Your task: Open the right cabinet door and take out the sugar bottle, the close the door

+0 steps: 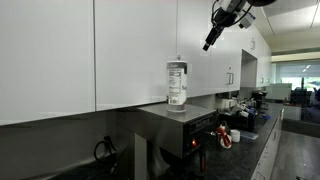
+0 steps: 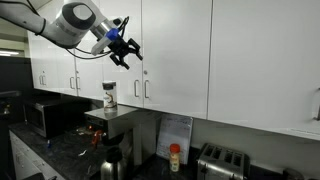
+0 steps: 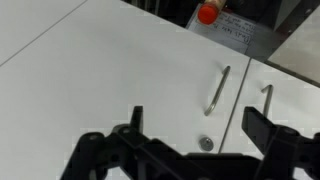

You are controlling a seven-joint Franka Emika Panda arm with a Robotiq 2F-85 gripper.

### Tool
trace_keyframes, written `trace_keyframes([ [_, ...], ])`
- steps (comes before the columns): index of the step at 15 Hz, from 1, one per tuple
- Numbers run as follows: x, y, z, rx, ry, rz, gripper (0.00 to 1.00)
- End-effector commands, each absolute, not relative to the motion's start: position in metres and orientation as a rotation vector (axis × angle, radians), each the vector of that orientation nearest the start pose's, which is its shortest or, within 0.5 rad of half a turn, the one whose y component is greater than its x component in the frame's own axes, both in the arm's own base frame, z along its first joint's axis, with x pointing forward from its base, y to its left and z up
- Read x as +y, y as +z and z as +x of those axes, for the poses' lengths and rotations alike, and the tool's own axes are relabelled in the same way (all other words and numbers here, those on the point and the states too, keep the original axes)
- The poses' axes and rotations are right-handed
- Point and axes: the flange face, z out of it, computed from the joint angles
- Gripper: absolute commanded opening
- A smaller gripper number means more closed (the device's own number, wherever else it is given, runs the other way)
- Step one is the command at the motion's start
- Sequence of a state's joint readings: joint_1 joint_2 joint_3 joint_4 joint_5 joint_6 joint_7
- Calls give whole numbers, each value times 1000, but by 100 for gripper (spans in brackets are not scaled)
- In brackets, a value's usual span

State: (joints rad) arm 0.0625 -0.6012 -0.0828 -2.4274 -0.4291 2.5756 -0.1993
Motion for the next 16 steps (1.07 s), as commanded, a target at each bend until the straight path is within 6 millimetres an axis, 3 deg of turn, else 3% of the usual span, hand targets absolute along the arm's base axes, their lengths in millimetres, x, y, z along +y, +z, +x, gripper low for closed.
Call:
trace_keyframes([
  [1, 1, 596, 389, -653, -1079, -3242, 100],
  [9, 11, 589, 354, -464, -695, -3180, 100],
  [15, 24, 586, 335, -375, -551, -3132, 100],
  [16, 17, 589, 344, -400, -597, -3147, 100],
])
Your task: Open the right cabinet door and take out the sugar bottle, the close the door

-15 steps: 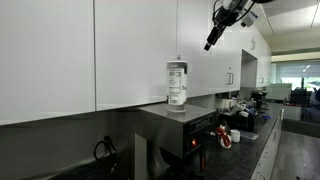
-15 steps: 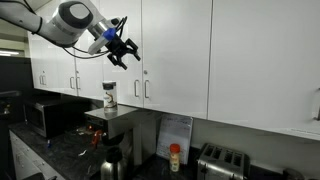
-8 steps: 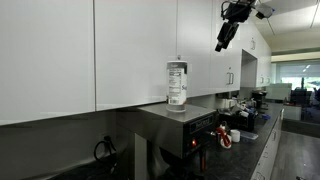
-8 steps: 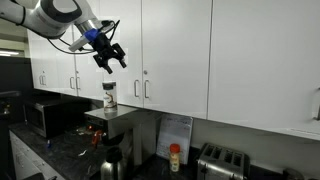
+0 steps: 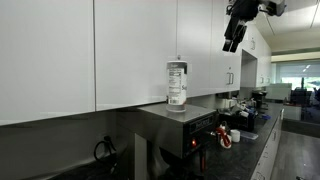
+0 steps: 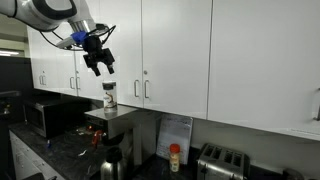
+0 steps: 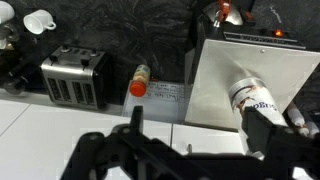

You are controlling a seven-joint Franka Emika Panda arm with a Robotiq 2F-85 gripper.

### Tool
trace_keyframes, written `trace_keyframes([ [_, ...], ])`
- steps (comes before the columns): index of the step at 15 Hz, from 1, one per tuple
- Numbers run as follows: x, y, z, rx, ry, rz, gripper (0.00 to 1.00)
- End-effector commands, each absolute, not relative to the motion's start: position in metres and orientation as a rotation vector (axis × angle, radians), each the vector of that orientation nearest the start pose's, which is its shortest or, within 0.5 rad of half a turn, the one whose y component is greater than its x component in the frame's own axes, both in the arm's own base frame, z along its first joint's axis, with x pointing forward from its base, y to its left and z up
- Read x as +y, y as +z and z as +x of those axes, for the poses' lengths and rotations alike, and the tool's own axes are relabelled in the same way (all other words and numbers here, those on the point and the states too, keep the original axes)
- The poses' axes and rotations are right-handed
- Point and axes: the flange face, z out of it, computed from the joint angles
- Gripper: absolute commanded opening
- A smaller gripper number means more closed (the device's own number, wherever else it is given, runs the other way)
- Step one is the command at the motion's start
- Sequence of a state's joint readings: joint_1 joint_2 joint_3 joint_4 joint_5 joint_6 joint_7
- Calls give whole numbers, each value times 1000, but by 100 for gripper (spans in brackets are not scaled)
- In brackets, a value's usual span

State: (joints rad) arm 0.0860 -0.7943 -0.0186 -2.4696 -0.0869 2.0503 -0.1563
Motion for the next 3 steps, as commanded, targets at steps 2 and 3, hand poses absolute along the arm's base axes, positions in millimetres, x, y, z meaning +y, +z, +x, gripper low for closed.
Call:
trace_keyframes([
  [2, 21, 590, 339, -391, -578, -3144, 100],
  [3, 22, 590, 338, -390, -580, -3144, 100],
])
